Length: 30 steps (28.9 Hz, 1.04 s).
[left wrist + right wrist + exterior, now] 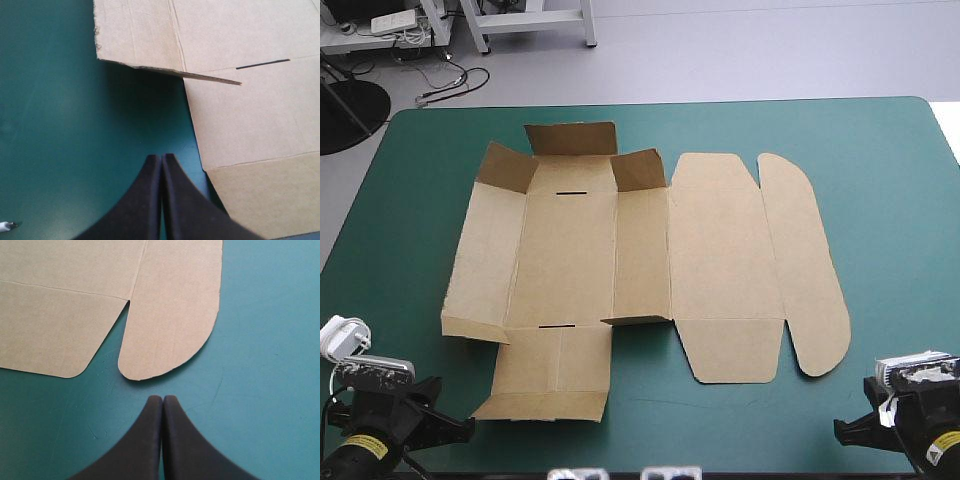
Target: Fold the box
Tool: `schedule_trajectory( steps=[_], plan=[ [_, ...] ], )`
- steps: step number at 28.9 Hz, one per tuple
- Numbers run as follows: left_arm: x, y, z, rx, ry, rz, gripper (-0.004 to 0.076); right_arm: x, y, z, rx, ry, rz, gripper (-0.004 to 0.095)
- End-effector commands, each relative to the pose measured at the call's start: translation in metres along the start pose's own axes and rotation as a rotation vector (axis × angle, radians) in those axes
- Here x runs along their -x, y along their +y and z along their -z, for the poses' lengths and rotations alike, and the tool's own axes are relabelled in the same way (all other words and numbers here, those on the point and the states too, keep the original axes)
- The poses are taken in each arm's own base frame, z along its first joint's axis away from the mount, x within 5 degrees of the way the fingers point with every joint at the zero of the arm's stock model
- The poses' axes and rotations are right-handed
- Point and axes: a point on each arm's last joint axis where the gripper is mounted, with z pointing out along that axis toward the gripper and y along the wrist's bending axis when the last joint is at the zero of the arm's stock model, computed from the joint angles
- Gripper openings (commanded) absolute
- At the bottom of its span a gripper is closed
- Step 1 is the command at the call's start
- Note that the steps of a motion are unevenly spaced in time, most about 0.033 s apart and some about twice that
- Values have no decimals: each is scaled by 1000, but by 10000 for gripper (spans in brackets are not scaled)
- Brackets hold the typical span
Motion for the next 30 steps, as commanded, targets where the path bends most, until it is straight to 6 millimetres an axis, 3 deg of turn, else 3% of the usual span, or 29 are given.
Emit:
schedule_trajectory(
  steps=[1,11,15,24,25,30],
  plan=[
    [11,0,4,0,-69,8,-10,11,0,5,-8,-76,11,-20],
    [12,0,5,-2,-73,19,-10,11,0,5,-8,-76,11,-20],
    [21,0,13,-15,-66,22,-10,11,0,5,-8,-76,11,-20],
    [86,1,50,-47,-142,31,-10,12,0,5,-8,-78,11,-20],
    [102,1,51,-63,-133,38,-10,12,0,5,-8,-78,11,-20],
    [136,4,36,-80,-99,45,-10,12,0,5,-8,-78,11,-20]
  ],
)
